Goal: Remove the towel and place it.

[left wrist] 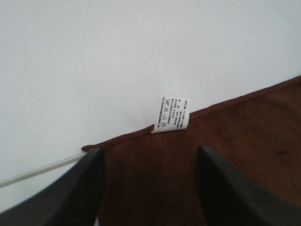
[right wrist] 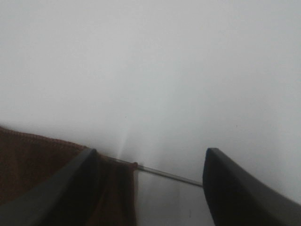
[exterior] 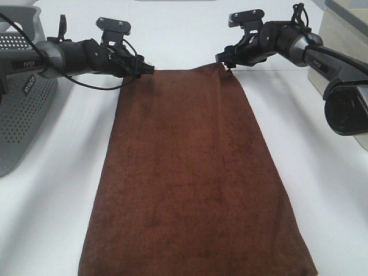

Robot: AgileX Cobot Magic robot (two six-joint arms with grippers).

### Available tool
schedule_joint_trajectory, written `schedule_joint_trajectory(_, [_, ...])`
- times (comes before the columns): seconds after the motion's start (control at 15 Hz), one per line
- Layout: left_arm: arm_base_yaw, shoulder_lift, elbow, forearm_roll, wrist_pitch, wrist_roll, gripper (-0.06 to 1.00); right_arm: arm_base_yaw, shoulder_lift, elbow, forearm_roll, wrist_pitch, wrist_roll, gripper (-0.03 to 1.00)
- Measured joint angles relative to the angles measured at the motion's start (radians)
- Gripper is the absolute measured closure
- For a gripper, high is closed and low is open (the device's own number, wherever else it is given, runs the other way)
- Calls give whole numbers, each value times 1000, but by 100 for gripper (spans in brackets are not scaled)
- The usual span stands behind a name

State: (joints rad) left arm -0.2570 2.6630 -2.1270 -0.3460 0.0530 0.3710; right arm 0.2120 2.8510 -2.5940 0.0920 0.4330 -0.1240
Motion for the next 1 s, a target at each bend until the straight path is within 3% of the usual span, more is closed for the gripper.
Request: schedule_joint_trajectory(1.0, [0, 0, 0, 0, 2, 0, 41, -21, 79, 0, -44, -125, 0, 33])
